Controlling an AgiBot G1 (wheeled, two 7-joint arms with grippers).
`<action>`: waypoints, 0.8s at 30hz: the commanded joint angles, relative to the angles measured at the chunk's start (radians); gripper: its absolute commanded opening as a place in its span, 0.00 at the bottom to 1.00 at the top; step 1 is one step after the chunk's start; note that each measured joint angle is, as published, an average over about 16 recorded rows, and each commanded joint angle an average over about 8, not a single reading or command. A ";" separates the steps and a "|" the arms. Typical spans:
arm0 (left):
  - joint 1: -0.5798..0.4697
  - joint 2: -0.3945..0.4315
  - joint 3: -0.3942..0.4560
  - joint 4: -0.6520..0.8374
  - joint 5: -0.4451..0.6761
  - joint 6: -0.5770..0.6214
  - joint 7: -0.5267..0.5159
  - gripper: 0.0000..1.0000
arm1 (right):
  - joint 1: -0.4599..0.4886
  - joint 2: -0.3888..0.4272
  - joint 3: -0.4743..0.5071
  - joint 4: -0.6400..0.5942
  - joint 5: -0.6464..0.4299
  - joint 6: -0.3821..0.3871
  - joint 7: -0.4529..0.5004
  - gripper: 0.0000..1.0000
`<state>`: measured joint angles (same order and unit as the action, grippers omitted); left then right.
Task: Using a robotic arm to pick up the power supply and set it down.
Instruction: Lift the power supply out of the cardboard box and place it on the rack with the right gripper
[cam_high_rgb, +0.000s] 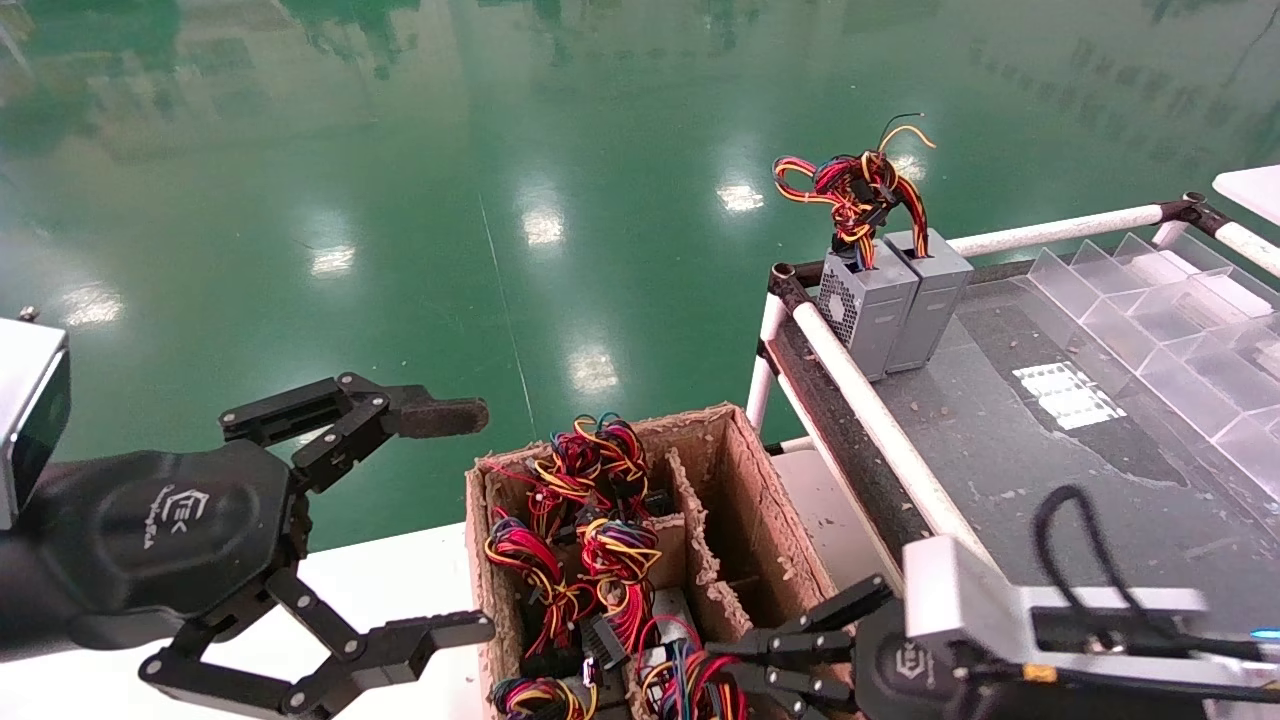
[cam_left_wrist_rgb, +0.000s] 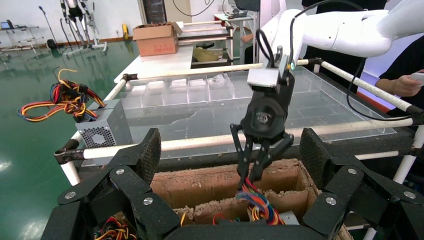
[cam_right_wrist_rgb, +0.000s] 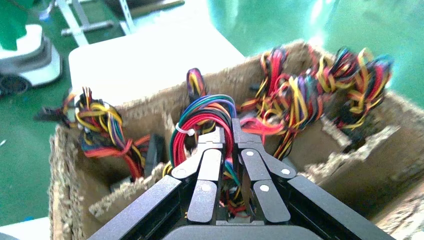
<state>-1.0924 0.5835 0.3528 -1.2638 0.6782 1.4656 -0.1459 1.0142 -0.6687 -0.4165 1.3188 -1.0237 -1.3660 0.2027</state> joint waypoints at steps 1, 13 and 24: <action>0.000 0.000 0.000 0.000 0.000 0.000 0.000 1.00 | -0.008 0.007 0.017 -0.002 0.030 -0.003 -0.019 0.00; 0.000 0.000 0.000 0.000 0.000 0.000 0.000 1.00 | 0.010 0.042 0.116 -0.078 0.249 -0.058 -0.001 0.00; 0.000 0.000 0.000 0.000 0.000 0.000 0.000 1.00 | 0.142 0.021 0.144 -0.235 0.311 -0.073 0.046 0.00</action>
<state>-1.0925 0.5834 0.3531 -1.2638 0.6780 1.4655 -0.1457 1.1586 -0.6493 -0.2750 1.0775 -0.7216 -1.4345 0.2458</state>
